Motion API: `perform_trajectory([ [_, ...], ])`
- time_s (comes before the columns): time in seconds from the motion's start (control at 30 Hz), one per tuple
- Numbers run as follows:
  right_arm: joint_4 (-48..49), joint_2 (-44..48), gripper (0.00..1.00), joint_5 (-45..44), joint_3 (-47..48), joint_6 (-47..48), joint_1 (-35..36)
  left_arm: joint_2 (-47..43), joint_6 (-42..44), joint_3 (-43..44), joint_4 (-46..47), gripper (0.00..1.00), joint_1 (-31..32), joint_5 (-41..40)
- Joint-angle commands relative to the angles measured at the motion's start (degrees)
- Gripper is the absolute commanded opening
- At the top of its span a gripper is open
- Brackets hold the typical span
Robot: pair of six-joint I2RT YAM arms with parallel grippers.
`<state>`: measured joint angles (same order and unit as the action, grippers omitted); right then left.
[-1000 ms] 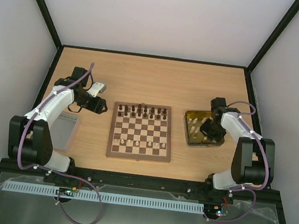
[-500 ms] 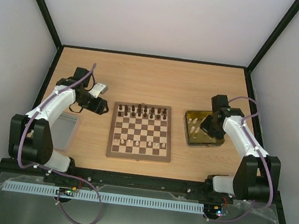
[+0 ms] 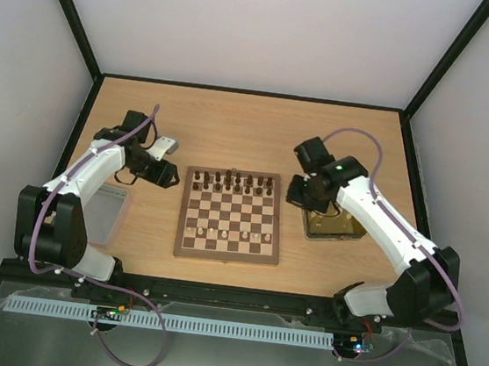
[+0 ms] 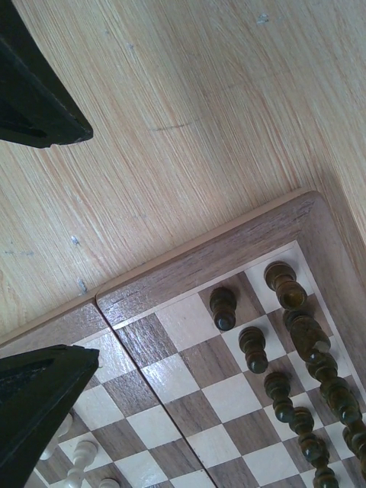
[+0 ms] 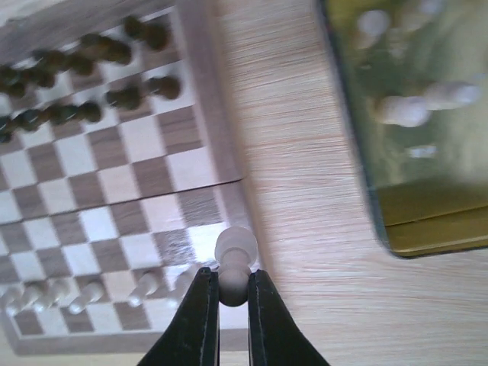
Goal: Set up the chess pieces on the board
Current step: Place the chess piece on the chessboard.
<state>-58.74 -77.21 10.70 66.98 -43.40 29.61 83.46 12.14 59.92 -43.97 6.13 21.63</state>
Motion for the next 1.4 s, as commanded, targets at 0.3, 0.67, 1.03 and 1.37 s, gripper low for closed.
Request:
perform_trajectory([
  [0.3, -3.84, -17.47, 0.03, 0.51, 14.75, 0.09, 21.23, -1.87, -0.63, -0.32, 0.11, 0.72, 0.37, 0.17],
  [0.67, -3.59, -24.75, 0.04, 1.96, 17.54, 2.2, 24.51, -3.08, -0.63, -0.71, 0.45, 0.72, 0.55, 0.28],
  [1.03, -1.34, -28.46, 0.04, 3.2, 16.93, 3.69, 25.3, -2.93, -0.54, -0.99, 0.72, 0.72, 0.61, 1.0],
  [1.37, -0.29, -30.01, 0.06, 4.35, 15.88, 4.46, 25.93, -2.69, -0.4, -1.11, 0.81, 0.72, 0.64, 1.1],
])
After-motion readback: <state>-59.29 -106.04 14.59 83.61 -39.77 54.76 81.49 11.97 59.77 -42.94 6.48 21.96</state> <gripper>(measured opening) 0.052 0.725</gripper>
